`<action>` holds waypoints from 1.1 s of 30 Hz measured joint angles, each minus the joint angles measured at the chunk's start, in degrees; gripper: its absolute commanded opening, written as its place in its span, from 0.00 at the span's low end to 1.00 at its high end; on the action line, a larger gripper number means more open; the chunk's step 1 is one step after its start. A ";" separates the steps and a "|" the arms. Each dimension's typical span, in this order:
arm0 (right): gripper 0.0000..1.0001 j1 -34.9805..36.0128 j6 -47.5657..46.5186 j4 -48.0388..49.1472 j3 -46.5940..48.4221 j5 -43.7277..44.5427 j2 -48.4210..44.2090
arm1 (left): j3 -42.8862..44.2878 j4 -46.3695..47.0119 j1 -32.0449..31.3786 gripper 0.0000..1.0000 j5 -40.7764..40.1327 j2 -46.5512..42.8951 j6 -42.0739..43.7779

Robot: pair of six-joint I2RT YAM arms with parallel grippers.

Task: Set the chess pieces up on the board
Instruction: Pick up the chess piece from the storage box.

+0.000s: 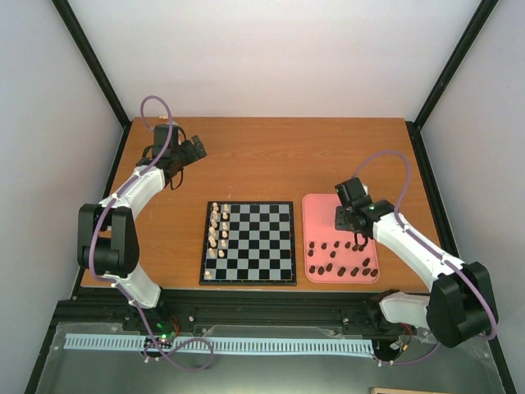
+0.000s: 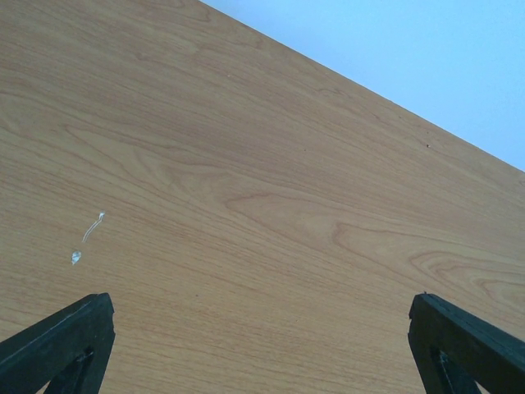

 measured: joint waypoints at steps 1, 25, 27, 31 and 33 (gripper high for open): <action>0.53 -1.14 -0.11 0.55 -0.33 -0.63 -0.11 | 0.00 0.00 0.00 1.00 0.09 0.00 0.00; 0.39 -7.21 -2.93 8.41 -1.57 -3.89 12.90 | 0.13 0.00 0.00 1.00 0.04 1.20 0.00; 0.37 -7.26 -2.97 8.79 -1.77 -4.00 12.96 | 0.20 0.00 0.00 1.00 0.04 1.18 0.00; 0.32 -7.32 -3.15 9.07 -2.01 -3.96 13.20 | 0.22 0.00 0.00 1.00 0.02 1.18 0.00; 0.28 -7.34 -3.06 9.38 -2.16 -4.04 13.60 | 0.24 0.00 0.00 1.00 0.02 1.18 0.00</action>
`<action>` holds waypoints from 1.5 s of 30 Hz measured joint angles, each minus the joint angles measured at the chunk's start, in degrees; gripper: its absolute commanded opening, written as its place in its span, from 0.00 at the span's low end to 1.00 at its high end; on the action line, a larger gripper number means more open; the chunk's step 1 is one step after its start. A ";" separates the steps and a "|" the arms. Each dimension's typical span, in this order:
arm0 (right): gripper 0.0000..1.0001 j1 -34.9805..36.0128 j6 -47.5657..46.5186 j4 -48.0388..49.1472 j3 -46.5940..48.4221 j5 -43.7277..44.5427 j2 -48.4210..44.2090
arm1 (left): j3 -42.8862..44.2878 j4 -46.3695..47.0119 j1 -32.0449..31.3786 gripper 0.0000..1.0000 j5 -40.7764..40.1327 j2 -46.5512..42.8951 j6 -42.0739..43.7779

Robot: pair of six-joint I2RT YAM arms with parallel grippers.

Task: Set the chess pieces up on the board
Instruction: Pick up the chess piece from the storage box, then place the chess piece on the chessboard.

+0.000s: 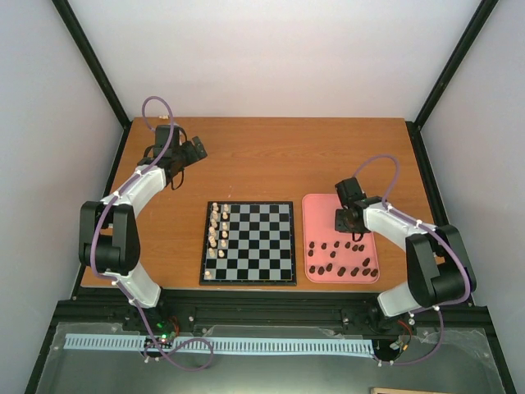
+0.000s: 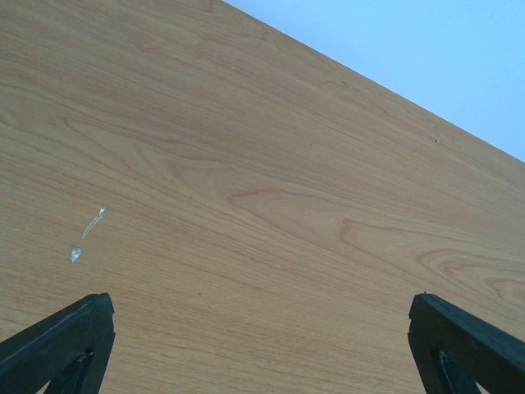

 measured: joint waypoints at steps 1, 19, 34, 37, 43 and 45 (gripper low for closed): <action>0.27 0.00 -0.07 0.07 -0.04 -0.07 0.31 | 0.00 0.00 -0.02 1.00 -0.02 0.02 0.00; 0.03 3.37 -0.37 -2.62 2.69 -2.14 -1.92 | 0.20 -0.02 -0.11 1.00 -0.20 0.00 0.00; 0.03 46.69 1.53 -7.56 32.83 -5.05 15.56 | 0.50 -0.15 -0.22 1.00 -0.79 0.00 0.00; 0.03 50.53 1.36 -9.03 34.40 -6.75 20.17 | 0.50 -0.15 -0.22 1.00 -0.79 0.00 0.00; 0.03 53.99 0.90 -10.71 37.40 -9.88 23.26 | 0.50 -0.17 -0.24 1.00 -0.76 0.00 0.00; 0.03 54.42 0.55 -10.84 38.82 -10.43 23.80 | 0.50 -0.15 -0.26 1.00 -0.76 0.00 0.00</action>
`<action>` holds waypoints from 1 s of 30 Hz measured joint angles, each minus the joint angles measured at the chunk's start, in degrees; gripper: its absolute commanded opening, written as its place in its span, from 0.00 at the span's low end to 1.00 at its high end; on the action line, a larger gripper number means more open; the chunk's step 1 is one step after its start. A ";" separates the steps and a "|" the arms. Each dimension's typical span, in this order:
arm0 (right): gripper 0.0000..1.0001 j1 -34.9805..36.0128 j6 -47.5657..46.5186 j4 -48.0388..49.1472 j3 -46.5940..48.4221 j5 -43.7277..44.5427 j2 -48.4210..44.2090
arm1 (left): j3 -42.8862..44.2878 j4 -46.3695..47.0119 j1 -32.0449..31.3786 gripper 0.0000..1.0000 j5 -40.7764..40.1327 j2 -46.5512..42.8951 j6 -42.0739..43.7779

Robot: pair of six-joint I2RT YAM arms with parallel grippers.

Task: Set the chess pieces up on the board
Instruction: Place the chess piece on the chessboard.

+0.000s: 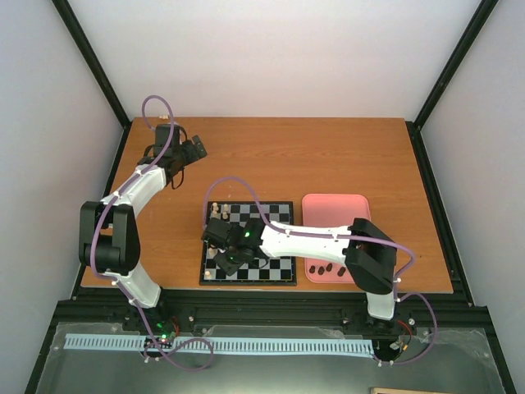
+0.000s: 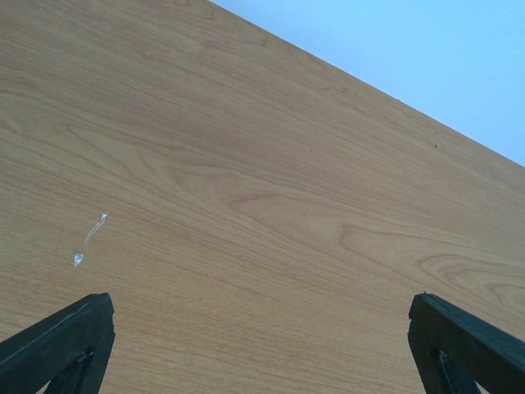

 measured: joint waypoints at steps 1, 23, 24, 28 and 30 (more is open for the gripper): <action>0.03 0.20 -0.13 -0.04 0.81 -0.26 0.37 | 0.00 0.00 0.00 1.00 -0.02 0.00 0.00; 0.04 1.79 -3.13 -1.73 8.72 -1.77 9.53 | 0.00 -0.02 0.00 1.00 0.00 0.00 0.00; 0.04 1.79 -3.23 -1.70 9.03 -1.62 9.75 | 0.00 -0.02 0.00 1.00 0.00 0.00 0.00; 0.05 1.79 -3.52 -1.88 9.88 -0.76 10.16 | 0.00 -0.02 0.00 1.00 -0.02 0.00 0.00; 0.05 1.79 -3.54 -1.92 9.97 -0.24 10.34 | 0.00 -0.02 0.00 1.00 -0.02 0.00 0.00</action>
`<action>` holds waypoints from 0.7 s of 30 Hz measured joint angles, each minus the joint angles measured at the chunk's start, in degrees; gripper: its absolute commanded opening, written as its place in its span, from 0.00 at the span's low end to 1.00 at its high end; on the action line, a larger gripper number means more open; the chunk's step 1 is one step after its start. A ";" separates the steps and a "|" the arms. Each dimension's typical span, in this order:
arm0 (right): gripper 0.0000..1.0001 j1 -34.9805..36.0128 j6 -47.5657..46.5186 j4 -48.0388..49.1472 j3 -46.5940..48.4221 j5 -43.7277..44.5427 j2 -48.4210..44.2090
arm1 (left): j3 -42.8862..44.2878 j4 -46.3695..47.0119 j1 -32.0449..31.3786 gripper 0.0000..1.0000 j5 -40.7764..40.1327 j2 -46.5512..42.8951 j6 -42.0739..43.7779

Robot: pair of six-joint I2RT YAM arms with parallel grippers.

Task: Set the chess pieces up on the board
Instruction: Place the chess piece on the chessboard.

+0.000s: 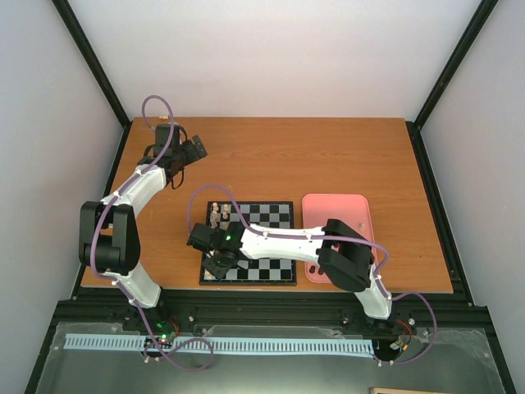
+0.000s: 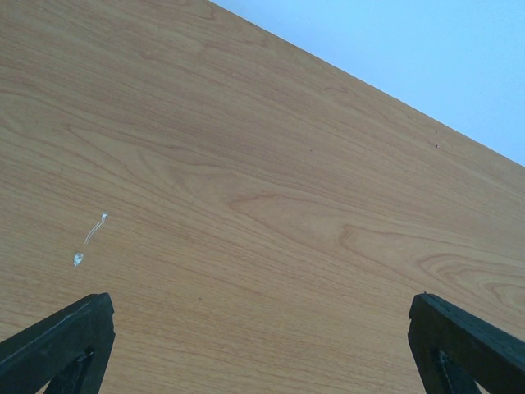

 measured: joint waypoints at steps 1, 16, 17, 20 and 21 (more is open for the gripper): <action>0.05 0.00 0.00 -0.04 0.02 0.22 0.11 | 0.00 0.00 0.00 1.00 0.00 0.00 0.00; 0.06 -0.17 -0.39 0.02 0.09 1.81 1.18 | 0.00 0.00 0.00 1.00 0.00 0.02 0.02; 0.06 -0.22 -0.42 0.02 0.09 1.90 1.18 | 0.00 0.00 0.00 1.00 0.00 0.00 0.02; 0.06 -0.28 -0.42 0.02 0.11 2.14 1.33 | 0.00 0.00 0.00 1.00 0.00 0.00 0.02; 0.06 -0.28 -0.44 0.02 0.11 2.19 1.46 | 0.00 0.00 0.00 1.00 0.00 0.00 0.02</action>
